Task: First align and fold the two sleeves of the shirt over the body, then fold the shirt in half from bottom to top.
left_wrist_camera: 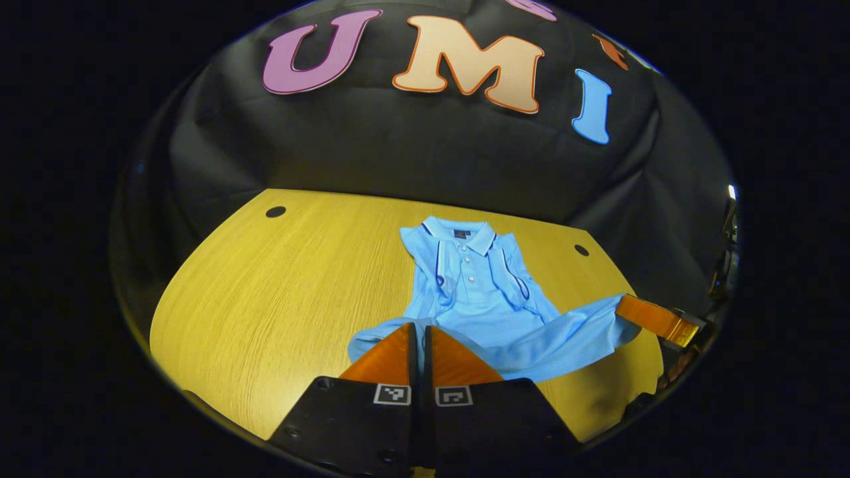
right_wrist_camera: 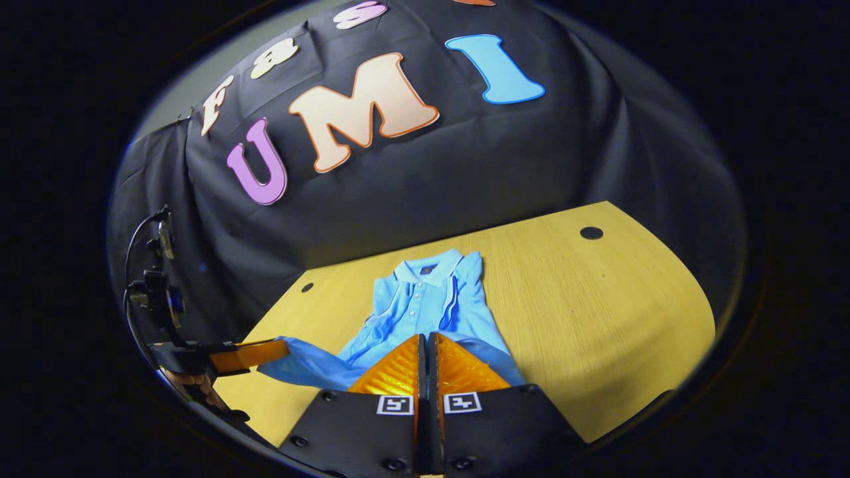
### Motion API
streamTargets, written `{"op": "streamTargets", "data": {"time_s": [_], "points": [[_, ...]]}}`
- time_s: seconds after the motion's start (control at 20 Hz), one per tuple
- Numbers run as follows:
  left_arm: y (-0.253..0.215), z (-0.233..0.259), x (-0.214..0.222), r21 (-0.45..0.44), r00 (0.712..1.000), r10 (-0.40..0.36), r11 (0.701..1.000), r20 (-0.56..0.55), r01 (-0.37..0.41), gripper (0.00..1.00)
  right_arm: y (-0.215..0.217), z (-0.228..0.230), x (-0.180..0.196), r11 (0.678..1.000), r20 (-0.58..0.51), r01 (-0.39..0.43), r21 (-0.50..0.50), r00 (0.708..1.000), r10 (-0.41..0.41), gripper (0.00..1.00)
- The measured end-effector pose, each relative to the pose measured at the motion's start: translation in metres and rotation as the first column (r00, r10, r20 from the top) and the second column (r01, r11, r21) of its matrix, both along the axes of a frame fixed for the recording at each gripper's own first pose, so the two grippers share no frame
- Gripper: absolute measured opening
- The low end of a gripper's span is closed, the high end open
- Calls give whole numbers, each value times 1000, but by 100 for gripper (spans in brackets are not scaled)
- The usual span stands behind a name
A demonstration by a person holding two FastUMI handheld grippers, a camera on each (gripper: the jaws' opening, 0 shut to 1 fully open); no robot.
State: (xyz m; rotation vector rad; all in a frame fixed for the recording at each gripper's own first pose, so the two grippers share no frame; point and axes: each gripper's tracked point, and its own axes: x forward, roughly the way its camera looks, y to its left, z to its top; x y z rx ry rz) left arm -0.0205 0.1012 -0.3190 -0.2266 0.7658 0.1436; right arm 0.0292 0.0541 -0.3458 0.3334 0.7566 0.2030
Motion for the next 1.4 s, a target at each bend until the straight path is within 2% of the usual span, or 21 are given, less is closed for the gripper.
{"op": "streamTargets", "data": {"time_s": [0.1,0.15,0.35,0.65,0.85,1.0,1.1,1.15,1.25,1.35,1.4], "points": [[11,4,24,8,1000,-7,1000,22,6,0,1,-2,28,1000,24,24,-7,999,-24,6],[16,5,38,12,999,-7,1000,34,6,0,2,-4,39,999,33,31,-12,999,-31,2],[31,6,96,-16,995,7,1000,97,-6,0,10,-15,94,997,59,67,-22,996,-66,2],[52,-24,173,-24,993,-28,999,111,30,0,17,-57,163,991,75,107,-80,992,-101,2],[67,-56,206,6,992,-61,998,110,61,0,16,-101,186,983,26,124,-136,992,-122,2],[71,-77,214,10,993,-82,997,88,82,0,13,-121,194,973,11,137,-185,990,-137,2],[82,-81,214,46,995,-52,998,83,48,0,9,-123,194,963,9,155,-222,988,-157,3],[84,-74,218,47,992,-41,998,116,35,0,7,-120,192,958,17,155,-243,988,-156,6],[89,-48,220,73,981,-25,997,190,11,8,2,-103,189,942,62,146,-303,989,-133,53],[88,-20,211,118,971,-48,993,233,21,51,-1,-69,185,924,136,163,-346,983,-122,100],[88,-7,207,144,965,-54,989,258,17,72,-2,-50,181,918,173,172,-357,978,-116,100]]}}
